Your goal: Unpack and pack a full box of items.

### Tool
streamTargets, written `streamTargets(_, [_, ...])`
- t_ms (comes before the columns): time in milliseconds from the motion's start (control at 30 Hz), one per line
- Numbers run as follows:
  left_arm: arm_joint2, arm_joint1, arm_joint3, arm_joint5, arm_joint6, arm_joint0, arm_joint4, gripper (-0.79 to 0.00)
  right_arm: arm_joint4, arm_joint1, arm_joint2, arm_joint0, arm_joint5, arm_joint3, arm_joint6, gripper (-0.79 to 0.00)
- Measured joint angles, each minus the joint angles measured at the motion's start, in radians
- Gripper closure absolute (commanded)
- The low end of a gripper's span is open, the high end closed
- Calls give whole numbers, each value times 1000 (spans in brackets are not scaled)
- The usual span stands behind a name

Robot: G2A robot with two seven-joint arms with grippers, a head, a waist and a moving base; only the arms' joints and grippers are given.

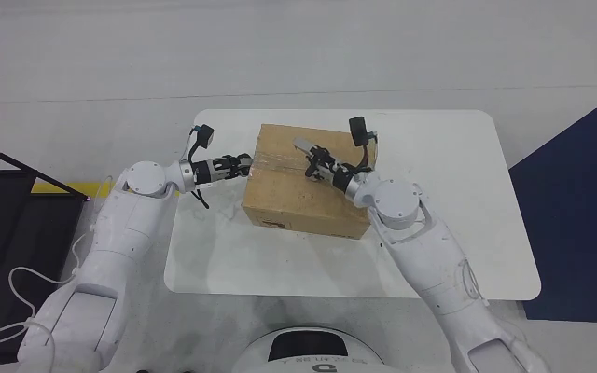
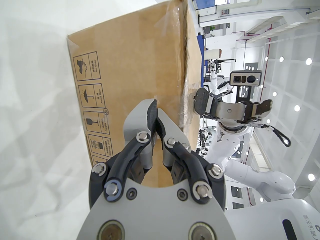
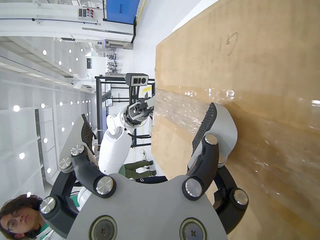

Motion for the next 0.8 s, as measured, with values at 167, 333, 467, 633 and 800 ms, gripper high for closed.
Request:
streamTargets(167, [0, 0, 0, 0, 0, 0, 0, 0, 0, 0, 1, -1, 0, -1, 0, -785])
streamTargets(333, [0, 0, 0, 0, 0, 0, 0, 0, 0, 0, 1, -1, 0, -1, 0, -785])
streamTargets(467, [0, 0, 0, 0, 0, 0, 0, 0, 71, 0, 26, -1, -25, 40, 26, -785])
streamTargets(633, [0, 0, 0, 0, 0, 0, 0, 0, 128, -8, 16, 58, -2, 112, 45, -785])
streamTargets(800, [0, 0, 0, 0, 0, 0, 0, 0, 129, -21, -33, 121, 14, 150, 45, -785])
